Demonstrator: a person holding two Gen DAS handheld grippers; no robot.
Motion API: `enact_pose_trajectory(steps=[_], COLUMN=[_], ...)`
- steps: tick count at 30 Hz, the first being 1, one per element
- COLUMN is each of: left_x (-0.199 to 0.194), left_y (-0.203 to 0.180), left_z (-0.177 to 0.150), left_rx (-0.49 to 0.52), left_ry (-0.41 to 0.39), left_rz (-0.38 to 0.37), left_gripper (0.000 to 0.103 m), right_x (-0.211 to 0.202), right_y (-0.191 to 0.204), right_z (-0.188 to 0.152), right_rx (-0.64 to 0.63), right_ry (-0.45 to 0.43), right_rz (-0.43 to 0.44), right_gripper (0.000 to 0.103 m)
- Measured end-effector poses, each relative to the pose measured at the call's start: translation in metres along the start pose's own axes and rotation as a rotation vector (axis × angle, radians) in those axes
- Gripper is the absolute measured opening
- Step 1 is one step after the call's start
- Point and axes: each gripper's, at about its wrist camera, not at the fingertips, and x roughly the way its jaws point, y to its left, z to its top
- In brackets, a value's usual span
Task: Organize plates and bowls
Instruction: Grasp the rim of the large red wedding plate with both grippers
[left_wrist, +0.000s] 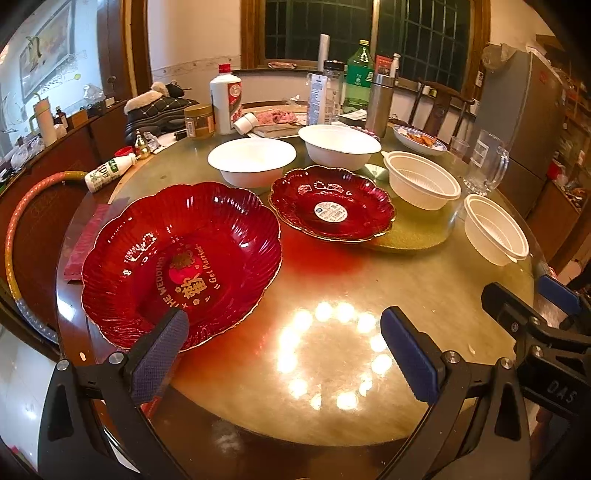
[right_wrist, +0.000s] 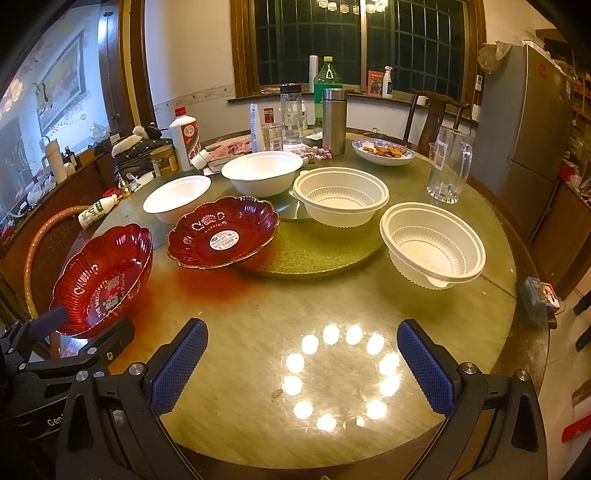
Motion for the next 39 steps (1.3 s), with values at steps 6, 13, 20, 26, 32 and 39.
enact_pose_trajectory(steps=[6, 13, 20, 26, 32, 39], left_x=[-0.032, 0.006, 0.064, 0.059, 0.016, 0.026], left_y=[0.072, 0.165, 0.165, 0.173, 0.178, 0.195], left_z=[0.022, 0.030, 0.023, 0.016, 0.027, 0.017], left_rx=[-0.112, -0.243, -0.182, -0.250, -0.276, -0.330], left_ry=[-0.077, 0.012, 0.176, 0.138, -0.002, 0.027], left_rz=[-0.034, 0.151, 0.183, 0.165, 0.222, 0.223], left_gripper=[0.103, 0.098, 0.025, 0.012, 0.011, 0.011], right_x=[0.006, 0.049, 0.132, 0.144, 0.120, 0.116], right_y=[0.003, 0.058, 0.109, 0.134, 0.153, 0.161], right_z=[0.006, 0.028, 0.031, 0.032, 0.044, 0.050], right_rx=[0.046, 0.074, 0.178, 0.151, 0.085, 0.048], right_ry=[0.060, 0.168, 0.396, 0.395, 0.279, 0.260], right_rz=[0.183, 0.454, 0.517, 0.521, 0.545, 0.559], right_gripper=[0.103, 0.102, 0.040, 0.015, 0.014, 0.014])
